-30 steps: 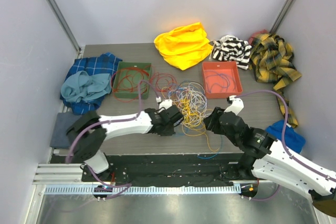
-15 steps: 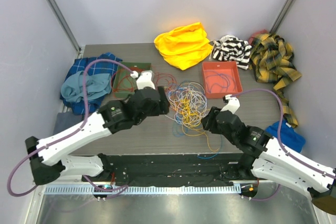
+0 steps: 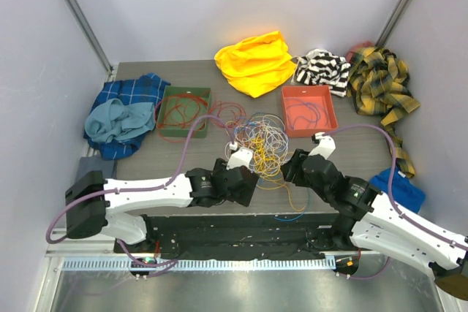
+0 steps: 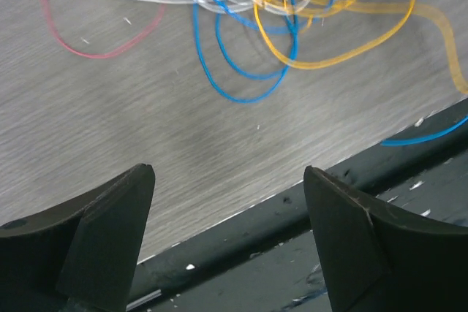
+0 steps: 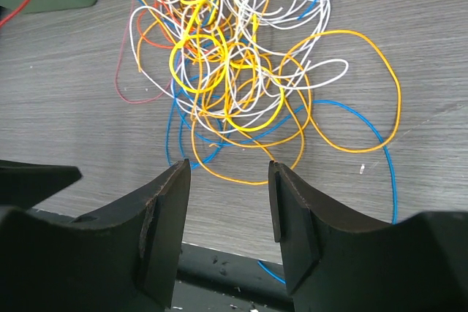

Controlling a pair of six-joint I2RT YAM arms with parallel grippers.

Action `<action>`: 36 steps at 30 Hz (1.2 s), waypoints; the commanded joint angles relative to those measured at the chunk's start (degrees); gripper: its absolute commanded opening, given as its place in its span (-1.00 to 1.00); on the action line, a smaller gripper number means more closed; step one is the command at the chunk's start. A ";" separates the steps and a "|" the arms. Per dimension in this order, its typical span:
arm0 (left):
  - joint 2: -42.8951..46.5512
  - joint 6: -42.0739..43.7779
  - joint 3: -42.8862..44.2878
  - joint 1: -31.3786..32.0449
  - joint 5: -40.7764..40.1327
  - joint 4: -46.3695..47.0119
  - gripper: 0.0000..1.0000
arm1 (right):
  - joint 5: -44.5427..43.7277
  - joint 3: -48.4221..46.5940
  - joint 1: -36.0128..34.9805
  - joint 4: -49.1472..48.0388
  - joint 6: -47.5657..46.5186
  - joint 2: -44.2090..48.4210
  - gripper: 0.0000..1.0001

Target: Untangle the cables

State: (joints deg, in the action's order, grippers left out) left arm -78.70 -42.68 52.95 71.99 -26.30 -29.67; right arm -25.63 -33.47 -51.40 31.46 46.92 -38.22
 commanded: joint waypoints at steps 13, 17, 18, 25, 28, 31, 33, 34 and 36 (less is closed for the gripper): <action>-18.59 15.34 4.35 0.08 5.39 12.53 0.43 | -1.97 1.66 -0.28 -0.88 -0.07 1.39 0.11; -19.48 17.18 5.67 0.08 3.37 12.18 0.43 | -2.32 1.57 -0.37 -0.53 -0.25 1.21 0.11; -19.39 17.54 5.94 0.00 3.19 12.18 0.43 | -2.32 1.66 -0.28 -0.44 -0.25 1.21 0.10; -22.46 18.95 6.99 -3.07 5.29 12.62 0.27 | -2.15 2.10 -0.37 -0.35 0.11 1.30 0.11; -23.61 17.98 6.91 -5.10 8.28 12.89 0.06 | -2.41 2.01 -0.37 0.26 0.02 1.57 0.11; -24.66 17.98 6.99 -5.36 8.20 12.97 -0.06 | -2.67 2.01 -0.28 0.35 0.11 1.74 0.11; -24.84 17.80 6.64 -5.71 8.29 13.06 -0.31 | -2.76 2.10 -0.28 0.35 0.11 1.57 0.11; -24.84 17.54 6.55 -5.89 8.64 13.06 -0.43 | -2.76 2.18 -0.37 0.27 0.11 1.39 0.11; -24.58 17.10 6.38 -6.07 8.55 12.62 -0.68 | -2.59 2.18 -0.37 0.35 0.02 1.30 0.11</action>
State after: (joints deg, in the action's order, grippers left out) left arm -101.82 -25.52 59.42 67.13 -16.62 -16.34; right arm -26.46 -31.11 -51.40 32.23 46.89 -37.12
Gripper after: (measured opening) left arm 0.264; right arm 0.552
